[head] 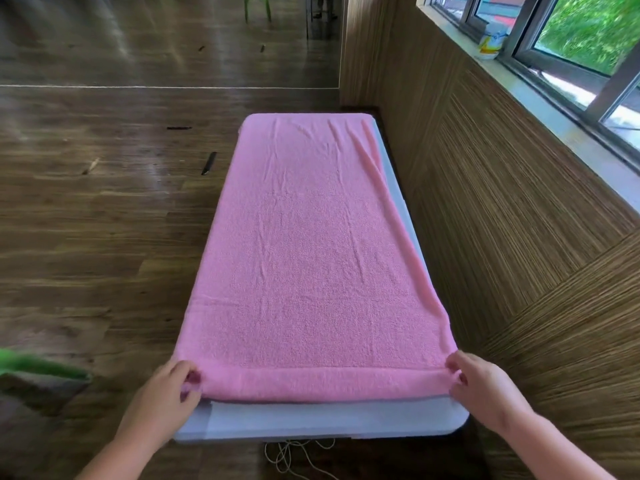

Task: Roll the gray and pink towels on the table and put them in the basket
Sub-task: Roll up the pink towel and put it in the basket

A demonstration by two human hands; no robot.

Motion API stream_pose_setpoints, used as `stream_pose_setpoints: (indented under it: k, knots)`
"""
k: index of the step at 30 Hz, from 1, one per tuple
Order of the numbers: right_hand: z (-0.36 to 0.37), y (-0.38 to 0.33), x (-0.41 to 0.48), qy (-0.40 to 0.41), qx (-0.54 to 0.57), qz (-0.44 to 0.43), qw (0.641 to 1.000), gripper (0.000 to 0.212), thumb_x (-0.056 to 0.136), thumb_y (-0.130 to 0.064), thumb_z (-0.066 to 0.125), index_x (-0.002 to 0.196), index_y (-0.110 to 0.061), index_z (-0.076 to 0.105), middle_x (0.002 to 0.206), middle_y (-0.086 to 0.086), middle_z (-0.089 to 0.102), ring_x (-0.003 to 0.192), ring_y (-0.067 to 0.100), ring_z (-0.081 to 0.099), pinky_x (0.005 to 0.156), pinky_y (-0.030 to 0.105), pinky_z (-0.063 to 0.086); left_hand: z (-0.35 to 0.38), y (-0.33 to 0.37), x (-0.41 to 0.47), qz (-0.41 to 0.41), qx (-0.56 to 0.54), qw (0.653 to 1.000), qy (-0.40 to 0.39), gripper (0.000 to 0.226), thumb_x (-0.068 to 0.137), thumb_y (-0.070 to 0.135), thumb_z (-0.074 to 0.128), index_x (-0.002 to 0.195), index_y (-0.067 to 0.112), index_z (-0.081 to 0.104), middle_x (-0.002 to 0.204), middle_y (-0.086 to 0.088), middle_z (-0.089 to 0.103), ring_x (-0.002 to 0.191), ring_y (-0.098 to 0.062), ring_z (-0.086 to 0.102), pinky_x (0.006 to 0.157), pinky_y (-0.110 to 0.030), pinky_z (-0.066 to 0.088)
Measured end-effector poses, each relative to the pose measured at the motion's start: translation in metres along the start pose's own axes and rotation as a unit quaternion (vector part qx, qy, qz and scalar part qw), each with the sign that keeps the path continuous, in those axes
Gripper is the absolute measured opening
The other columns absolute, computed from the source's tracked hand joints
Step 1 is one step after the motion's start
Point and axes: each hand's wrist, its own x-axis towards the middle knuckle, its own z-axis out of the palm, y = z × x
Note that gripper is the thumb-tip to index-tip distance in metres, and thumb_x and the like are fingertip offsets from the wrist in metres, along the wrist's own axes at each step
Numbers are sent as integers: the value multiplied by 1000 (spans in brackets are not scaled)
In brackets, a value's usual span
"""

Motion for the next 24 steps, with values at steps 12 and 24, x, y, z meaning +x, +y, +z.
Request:
stream_pose_setpoints:
  k: [12,24]
  knots:
    - [-6,0,14,-39,-162,-105,980,27,95,-45,46,75,-31,58,87,-13,43,82,6,49,60,19,36,2,-24,15,105,117,988,5,25,76,30,71,65,33,49,83,16,37,76,-11,39,61,-31,44]
    - [21,-15,14,30,-116,-80,990,34,66,-25,84,94,-37,67,87,-19,55,77,15,52,53,29,52,21,-19,28,121,95,986,63,38,70,38,51,104,31,66,101,14,61,90,-16,54,78,-43,48]
